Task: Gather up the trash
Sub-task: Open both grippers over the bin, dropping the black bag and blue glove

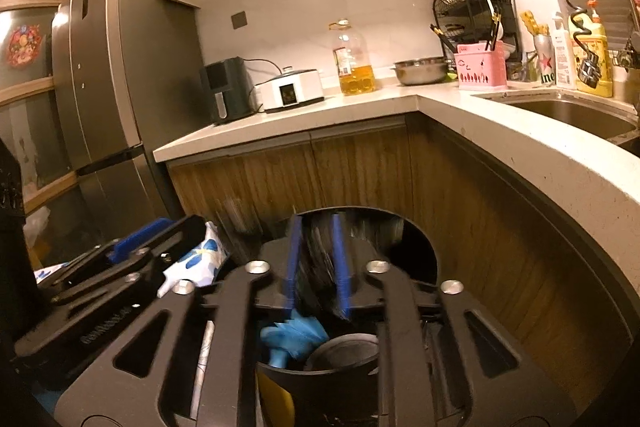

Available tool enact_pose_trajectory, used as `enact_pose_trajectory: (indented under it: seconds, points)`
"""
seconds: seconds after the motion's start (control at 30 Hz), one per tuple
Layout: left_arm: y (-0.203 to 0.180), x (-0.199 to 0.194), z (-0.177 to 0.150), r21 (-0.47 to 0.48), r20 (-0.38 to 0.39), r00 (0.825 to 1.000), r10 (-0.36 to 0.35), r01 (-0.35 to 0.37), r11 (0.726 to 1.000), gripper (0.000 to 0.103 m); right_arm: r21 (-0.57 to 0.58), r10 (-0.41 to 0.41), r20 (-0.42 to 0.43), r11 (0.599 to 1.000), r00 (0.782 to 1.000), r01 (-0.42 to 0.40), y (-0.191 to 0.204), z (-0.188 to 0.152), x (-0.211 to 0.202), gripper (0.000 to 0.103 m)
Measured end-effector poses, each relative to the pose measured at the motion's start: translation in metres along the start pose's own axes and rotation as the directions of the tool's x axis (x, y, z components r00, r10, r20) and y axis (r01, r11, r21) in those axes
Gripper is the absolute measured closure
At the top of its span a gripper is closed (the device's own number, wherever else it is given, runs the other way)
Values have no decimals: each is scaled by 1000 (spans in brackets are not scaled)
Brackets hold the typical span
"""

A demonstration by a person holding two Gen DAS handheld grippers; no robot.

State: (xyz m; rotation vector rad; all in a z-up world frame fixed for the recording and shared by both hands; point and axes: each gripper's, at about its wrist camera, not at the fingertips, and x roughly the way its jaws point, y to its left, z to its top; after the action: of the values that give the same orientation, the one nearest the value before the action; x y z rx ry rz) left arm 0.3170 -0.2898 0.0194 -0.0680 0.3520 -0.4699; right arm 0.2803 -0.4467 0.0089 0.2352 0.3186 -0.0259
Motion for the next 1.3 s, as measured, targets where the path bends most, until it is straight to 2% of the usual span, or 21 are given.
enact_pose_trajectory:
  seconds: [0.07,0.2,0.4,0.47,0.57,0.77,0.93,1.13,1.3]
  points:
    - [5,-2,0,-24,2,1000,14,-14,1000,38,2,-9,5,1000,1000,9,-2,0,-1,67]
    - [18,-14,-3,-59,19,997,70,-69,996,20,8,-19,4,1000,1000,19,-4,-2,-3,63]
    - [28,-37,-13,-55,7,987,162,-161,985,13,2,-27,4,1000,1000,27,3,-9,-14,46]
    - [29,-47,-17,-43,5,981,195,-194,980,7,0,-28,8,1000,1000,28,7,-12,-20,38]
    - [29,-63,-22,-33,19,974,226,-225,974,6,-7,-32,16,999,999,32,14,-17,-30,29]
    - [38,-105,-31,-35,44,953,299,-297,954,6,-26,-39,42,999,998,40,29,-26,-54,19]
    - [45,-137,-41,-25,57,933,355,-354,935,6,-30,-39,58,999,998,41,42,-34,-74,18]
    - [56,-177,-55,-36,66,917,393,-392,919,6,-35,-42,58,998,997,44,60,-50,-95,18]
    - [67,-210,-68,-50,64,900,432,-429,902,6,-45,0,34,999,999,1,85,-65,-107,18]
